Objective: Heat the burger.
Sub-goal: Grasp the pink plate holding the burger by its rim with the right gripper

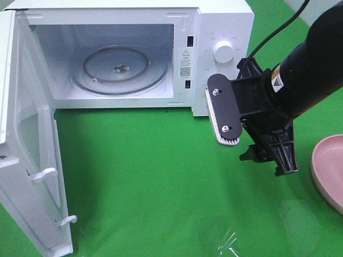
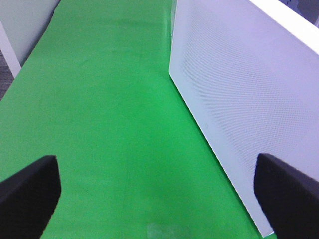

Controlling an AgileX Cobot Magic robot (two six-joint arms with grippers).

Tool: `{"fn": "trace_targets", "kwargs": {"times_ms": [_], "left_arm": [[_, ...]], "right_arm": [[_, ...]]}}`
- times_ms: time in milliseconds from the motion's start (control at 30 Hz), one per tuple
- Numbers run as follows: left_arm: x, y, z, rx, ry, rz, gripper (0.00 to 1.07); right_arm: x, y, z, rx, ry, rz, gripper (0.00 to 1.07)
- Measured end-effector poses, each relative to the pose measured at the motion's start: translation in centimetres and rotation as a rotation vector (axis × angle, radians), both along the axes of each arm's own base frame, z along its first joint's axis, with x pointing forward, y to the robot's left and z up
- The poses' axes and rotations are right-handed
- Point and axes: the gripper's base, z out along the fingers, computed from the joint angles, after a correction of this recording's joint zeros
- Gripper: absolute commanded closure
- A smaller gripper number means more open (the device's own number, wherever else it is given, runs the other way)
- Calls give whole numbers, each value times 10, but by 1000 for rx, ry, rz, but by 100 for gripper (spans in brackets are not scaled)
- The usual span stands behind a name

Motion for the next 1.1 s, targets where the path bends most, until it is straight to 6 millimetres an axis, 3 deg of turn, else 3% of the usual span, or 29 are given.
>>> {"fn": "trace_targets", "kwargs": {"times_ms": [133,333,400,500,700,1100], "left_arm": [[0,0,0,0,0,0,9],[0,0,0,0,0,0,9],[0,0,0,0,0,0,9],[0,0,0,0,0,0,9],[0,0,0,0,0,0,9],[0,0,0,0,0,0,9]], "right_arm": [[3,1,1,18,-31,-20,9],[6,4,-1,-5,-48,2,10],[12,17,1,-15,-70,32,11],[15,21,2,-17,-81,36,11],[42,48,1,-20,-130,29,13],[56,59,-2,-2,-153,39,18]]}}
